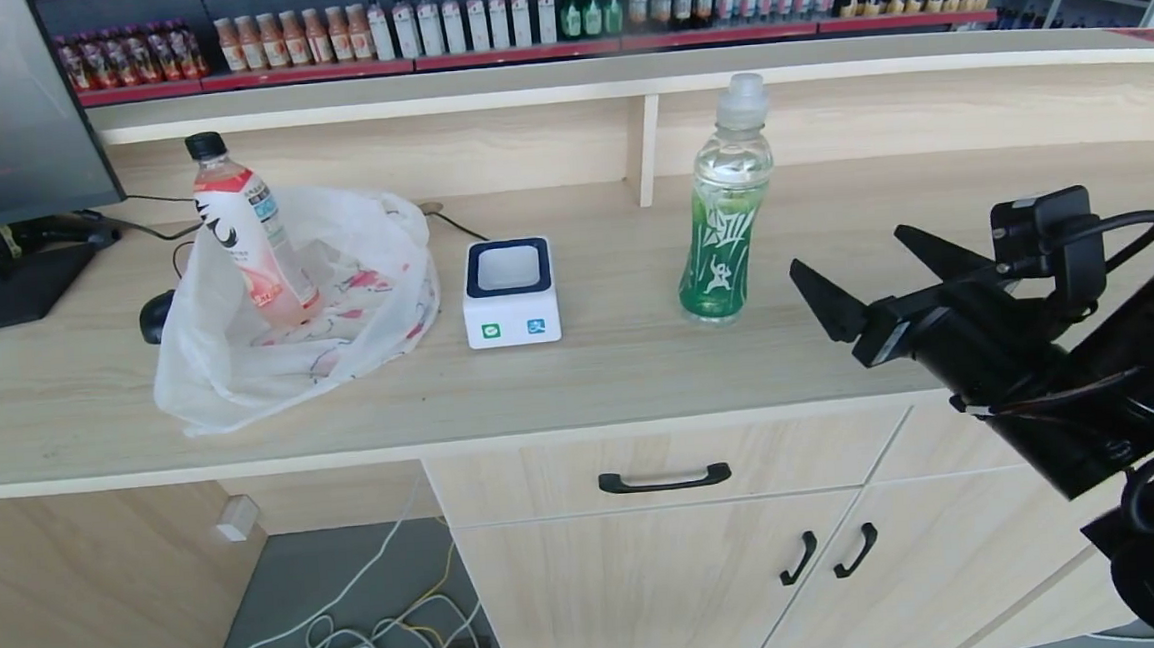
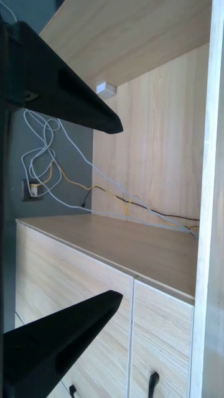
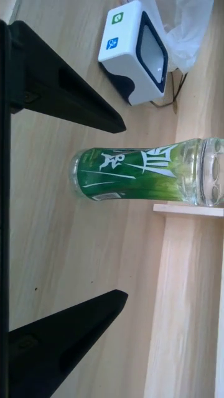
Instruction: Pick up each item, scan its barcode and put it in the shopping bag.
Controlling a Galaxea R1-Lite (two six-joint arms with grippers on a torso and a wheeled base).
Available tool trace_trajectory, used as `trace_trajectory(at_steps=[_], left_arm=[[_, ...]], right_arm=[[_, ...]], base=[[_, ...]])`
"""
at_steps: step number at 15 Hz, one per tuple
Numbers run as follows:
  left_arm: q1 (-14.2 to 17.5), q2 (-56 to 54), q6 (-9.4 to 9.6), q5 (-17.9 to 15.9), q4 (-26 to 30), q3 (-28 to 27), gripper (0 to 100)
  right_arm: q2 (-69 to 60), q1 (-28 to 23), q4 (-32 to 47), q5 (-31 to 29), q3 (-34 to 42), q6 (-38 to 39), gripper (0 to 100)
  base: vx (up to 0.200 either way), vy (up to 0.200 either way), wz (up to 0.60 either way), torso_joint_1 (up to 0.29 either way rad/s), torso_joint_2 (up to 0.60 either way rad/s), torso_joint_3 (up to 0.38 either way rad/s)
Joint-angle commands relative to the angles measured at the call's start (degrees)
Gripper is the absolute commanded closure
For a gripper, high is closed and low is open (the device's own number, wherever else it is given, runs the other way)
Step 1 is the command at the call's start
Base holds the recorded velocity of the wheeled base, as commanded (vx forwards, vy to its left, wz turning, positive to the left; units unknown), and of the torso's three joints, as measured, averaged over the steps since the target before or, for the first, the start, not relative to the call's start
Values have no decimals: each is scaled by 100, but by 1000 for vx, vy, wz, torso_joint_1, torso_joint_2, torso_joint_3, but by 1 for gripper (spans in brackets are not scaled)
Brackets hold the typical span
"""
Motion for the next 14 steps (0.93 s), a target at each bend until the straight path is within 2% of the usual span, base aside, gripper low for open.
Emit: trace_trajectory(at_steps=[1, 6, 10, 14], left_arm=[[2, -2, 2, 7, 4, 0, 0], [2, -2, 2, -1, -5, 0, 0], [2, -2, 2, -1, 4, 0, 0], [2, -2, 2, -1, 4, 0, 0]], right_arm=[[275, 3, 122, -2, -450, -6, 0], [381, 65, 1300, 7, -1461, -6, 0], [697, 583, 1423, -64, -1830, -67, 0], [925, 671, 1423, -195, -2024, -111, 0]], base=[[0, 0, 0, 0, 0, 0], [0, 0, 0, 0, 0, 0], [0, 0, 0, 0, 0, 0], [0, 0, 0, 0, 0, 0]])
